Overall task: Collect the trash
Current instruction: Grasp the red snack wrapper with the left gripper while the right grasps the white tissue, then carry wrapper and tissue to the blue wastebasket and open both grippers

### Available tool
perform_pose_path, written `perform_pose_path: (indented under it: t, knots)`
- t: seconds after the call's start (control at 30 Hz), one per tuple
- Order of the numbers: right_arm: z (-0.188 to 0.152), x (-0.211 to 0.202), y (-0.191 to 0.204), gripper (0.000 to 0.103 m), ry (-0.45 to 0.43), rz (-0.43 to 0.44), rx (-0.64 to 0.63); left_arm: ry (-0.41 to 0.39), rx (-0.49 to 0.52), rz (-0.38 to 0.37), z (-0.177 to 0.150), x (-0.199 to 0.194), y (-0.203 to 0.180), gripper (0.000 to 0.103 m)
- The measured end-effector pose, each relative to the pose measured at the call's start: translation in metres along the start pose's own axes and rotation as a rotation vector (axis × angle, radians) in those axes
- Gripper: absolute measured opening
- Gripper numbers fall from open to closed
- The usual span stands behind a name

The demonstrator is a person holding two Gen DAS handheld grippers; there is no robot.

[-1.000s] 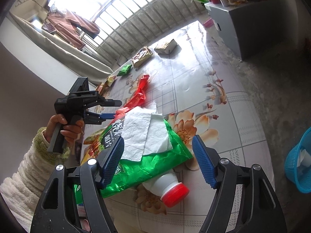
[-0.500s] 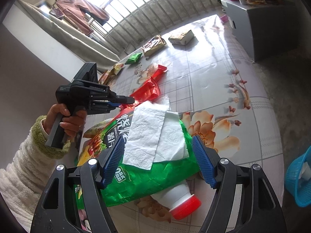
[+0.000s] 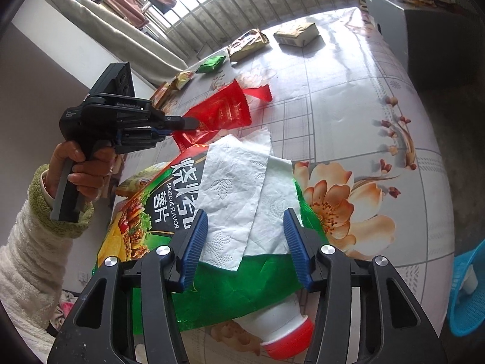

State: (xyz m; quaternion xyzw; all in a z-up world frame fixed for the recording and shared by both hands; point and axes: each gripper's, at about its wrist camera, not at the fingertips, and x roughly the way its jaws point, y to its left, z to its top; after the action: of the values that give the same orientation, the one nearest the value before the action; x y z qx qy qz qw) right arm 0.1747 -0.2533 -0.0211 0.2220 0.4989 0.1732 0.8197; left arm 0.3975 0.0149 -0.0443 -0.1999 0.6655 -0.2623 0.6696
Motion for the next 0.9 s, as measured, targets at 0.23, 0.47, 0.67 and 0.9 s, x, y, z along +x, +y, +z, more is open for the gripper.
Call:
perform_pose_path:
  t: [0.23,0.47,0.67,0.9]
  knots:
    - [0.000,-0.004,-0.005,0.014,-0.001,0.012,0.022,-0.052,-0.025,-0.039,0.002,-0.015,0.008,0.005]
    - [0.004,-0.018,-0.013,0.002,-0.058,0.030,0.056,-0.162,0.039,-0.046,-0.001,-0.045,-0.006,0.005]
    - [0.003,-0.040,-0.017,0.000,-0.135,0.054,0.082,-0.253,0.092,-0.048,-0.015,-0.073,-0.024,0.004]
    - [-0.001,-0.084,-0.020,0.000,-0.256,0.072,0.105,-0.365,0.224,-0.048,-0.042,-0.106,-0.052,0.004]
